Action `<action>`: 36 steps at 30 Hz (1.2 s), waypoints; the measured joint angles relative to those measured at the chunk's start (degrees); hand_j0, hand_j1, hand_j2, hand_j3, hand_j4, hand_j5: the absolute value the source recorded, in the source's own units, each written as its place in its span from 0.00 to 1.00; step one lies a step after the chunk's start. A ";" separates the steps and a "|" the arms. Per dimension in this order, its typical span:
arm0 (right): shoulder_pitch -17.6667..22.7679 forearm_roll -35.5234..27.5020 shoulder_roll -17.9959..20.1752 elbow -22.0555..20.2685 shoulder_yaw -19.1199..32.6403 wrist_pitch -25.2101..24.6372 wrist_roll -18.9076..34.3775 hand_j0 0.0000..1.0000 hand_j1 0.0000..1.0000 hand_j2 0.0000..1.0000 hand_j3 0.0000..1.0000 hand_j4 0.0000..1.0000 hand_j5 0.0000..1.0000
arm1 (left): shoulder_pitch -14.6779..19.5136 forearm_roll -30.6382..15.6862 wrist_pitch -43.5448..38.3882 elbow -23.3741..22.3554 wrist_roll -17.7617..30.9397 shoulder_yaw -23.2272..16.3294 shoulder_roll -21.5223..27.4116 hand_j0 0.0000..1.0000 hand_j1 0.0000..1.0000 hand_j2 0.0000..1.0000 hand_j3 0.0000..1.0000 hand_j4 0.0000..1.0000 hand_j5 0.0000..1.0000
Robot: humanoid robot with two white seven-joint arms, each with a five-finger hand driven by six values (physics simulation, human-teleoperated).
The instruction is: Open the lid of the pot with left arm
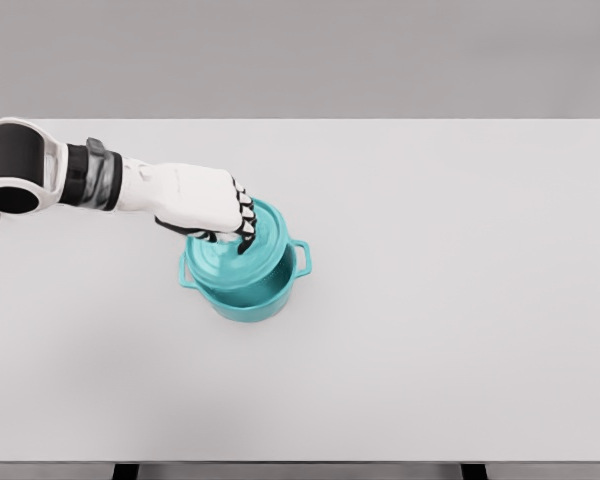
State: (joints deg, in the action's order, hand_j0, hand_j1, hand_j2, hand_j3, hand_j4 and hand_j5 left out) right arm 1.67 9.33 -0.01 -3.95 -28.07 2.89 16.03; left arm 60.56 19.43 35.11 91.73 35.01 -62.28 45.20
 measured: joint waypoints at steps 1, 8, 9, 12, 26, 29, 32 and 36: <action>0.00 0.00 0.00 0.00 -0.01 0.00 0.00 1.00 1.00 1.00 1.00 1.00 1.00 | 0.18 0.03 0.00 0.01 0.00 0.00 0.98 0.48 0.48 0.48 0.48 0.48 0.48; 0.00 0.00 0.00 -0.01 0.00 0.00 -0.01 1.00 1.00 1.00 1.00 1.00 1.00 | 1.14 2.83 0.01 -0.35 0.01 0.04 7.70 0.48 0.48 0.48 0.48 0.48 0.48; 0.00 0.00 0.00 -0.01 0.01 0.00 0.00 1.00 1.00 1.00 1.00 1.00 1.00 | 1.06 3.78 0.03 -0.85 0.01 0.04 8.29 0.48 0.48 0.48 0.48 0.48 0.48; 0.00 0.00 0.00 -0.01 -0.02 0.00 -0.01 1.00 1.00 1.00 1.00 1.00 1.00 | 1.06 7.08 0.02 -4.02 0.01 0.06 9.20 0.48 0.48 0.48 0.48 0.48 0.48; 0.00 0.00 0.00 -0.01 -0.03 0.00 0.01 1.00 1.00 1.00 1.00 1.00 1.00 | 0.53 12.24 0.01 -12.92 0.01 0.08 8.77 1.00 1.00 1.00 1.00 1.00 1.00; 0.00 0.00 0.00 -0.01 -0.02 0.00 0.01 1.00 1.00 1.00 1.00 1.00 1.00 | 0.53 12.00 0.00 -14.67 0.01 0.07 7.81 1.00 1.00 1.00 1.00 1.00 1.00; 0.00 0.00 0.00 -0.01 -0.02 0.00 0.01 1.00 1.00 1.00 1.00 1.00 1.00 | 0.62 11.16 -0.01 -16.13 0.01 0.17 7.57 1.00 1.00 1.00 1.00 1.00 1.00; 0.00 0.00 0.00 0.00 0.00 0.00 0.01 1.00 1.00 1.00 1.00 1.00 1.00 | 0.53 3.82 -0.01 -23.79 0.00 0.35 7.54 1.00 1.00 1.00 1.00 1.00 1.00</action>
State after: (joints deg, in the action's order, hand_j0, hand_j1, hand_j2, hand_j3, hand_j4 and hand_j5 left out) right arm 1.67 9.33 -0.01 -3.95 -28.07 2.89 16.04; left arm 61.08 23.26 35.10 67.93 35.02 -61.93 52.74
